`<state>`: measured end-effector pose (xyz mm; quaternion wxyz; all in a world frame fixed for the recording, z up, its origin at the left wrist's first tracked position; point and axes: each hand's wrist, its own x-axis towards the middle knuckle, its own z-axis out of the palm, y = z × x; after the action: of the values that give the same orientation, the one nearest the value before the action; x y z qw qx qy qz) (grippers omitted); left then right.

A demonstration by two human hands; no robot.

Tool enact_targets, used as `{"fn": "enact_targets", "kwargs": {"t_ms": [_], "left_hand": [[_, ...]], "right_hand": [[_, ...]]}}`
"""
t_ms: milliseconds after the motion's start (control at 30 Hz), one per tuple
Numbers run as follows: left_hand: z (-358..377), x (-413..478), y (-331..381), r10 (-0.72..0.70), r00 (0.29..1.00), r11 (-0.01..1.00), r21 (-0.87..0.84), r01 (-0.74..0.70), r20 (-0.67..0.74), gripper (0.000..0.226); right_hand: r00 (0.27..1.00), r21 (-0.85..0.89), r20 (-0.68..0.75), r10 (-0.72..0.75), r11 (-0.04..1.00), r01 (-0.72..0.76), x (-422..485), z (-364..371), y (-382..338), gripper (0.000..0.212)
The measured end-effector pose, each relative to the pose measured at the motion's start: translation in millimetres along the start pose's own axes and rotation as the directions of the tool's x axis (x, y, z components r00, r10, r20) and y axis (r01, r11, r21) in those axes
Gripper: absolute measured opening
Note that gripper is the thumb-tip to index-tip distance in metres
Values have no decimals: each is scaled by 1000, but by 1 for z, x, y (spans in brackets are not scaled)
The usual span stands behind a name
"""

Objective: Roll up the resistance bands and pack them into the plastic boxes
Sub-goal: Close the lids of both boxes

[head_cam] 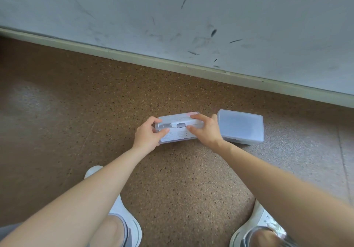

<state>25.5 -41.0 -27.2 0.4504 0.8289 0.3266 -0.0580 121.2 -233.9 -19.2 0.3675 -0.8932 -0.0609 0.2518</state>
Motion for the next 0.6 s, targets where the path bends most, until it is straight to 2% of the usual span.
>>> {"fn": "enact_targets", "kwargs": {"t_ms": [167,267,333,400,433,500,600], "left_hand": [[0,0,2,-67,995,993,-99,60,-69,39],[0,1,6,-94,995,989,-116,90,-32,44],[-2,3,5,-86,995,990,-105,91,45,57],[-4,5,0,-30,992,998,62,23,125,80],[-4,5,-1,-3,989,987,158,-21,149,88],[-3,5,-2,36,987,951,298,-81,155,90],[-2,2,2,103,985,896,416,-152,138,81]], "right_hand": [[1000,50,17,-4,999,3,-1,-2,10,44],[998,35,62,5,999,-7,1,-4,6,50],[993,-28,117,-11,1000,14,3,-6,3,63],[985,-211,167,-51,974,86,3,-6,-1,82],[980,-341,184,-75,930,135,2,-5,-3,90],[967,-610,184,-177,751,254,0,1,-8,96],[883,-780,214,-417,471,412,-2,8,-12,83]]}}
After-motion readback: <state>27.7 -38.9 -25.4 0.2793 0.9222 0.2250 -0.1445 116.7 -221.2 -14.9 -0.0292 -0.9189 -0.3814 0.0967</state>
